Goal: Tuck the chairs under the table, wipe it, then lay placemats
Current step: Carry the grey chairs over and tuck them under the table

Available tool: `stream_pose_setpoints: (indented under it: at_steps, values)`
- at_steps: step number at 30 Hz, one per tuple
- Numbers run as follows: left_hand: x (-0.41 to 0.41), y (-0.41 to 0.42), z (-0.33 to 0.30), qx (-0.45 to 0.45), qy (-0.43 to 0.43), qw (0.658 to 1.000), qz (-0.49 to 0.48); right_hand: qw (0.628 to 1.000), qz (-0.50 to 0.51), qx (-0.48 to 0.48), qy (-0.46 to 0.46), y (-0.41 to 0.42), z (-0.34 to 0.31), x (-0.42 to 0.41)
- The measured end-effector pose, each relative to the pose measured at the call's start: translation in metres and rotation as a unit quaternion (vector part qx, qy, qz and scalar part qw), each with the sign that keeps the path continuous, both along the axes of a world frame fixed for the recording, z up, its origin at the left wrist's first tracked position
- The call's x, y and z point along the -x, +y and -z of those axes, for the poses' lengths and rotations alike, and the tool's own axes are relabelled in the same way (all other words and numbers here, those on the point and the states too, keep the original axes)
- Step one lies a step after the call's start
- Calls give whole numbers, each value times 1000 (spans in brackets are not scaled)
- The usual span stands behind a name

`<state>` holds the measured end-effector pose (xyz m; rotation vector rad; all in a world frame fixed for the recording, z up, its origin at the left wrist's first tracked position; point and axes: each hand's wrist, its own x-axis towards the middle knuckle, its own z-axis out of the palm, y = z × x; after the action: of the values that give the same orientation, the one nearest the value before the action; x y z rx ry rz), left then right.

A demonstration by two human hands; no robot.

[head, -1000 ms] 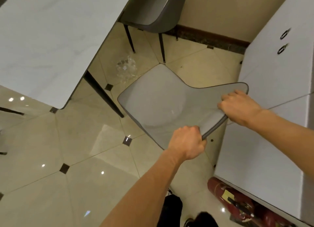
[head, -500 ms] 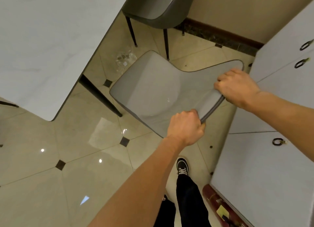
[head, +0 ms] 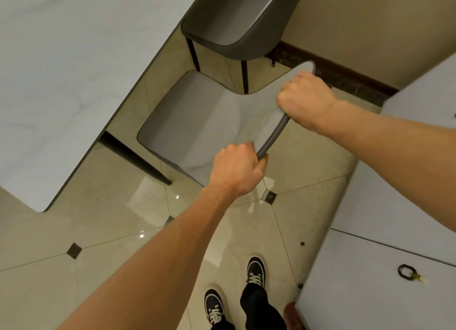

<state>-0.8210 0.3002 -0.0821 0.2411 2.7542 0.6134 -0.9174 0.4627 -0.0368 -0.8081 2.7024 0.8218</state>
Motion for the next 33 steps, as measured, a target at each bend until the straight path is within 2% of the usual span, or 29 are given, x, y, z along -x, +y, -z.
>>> stream_pose_setpoints:
  at_steps: [11,22,27,33]
  values:
    - [8,-1,-9,14,-31,999,-13,999,30,40,-1,-2,5,11]
    - [47,13,-2,-9,-11,1000,-2,999,7,24,-38,9,1,55]
    - [59,19,2,-32,-37,999,-3,999,-2,15,-47,15,3,72]
    - [60,19,2,-22,-29,999,9,999,-6,-2,-33,16,6,72]
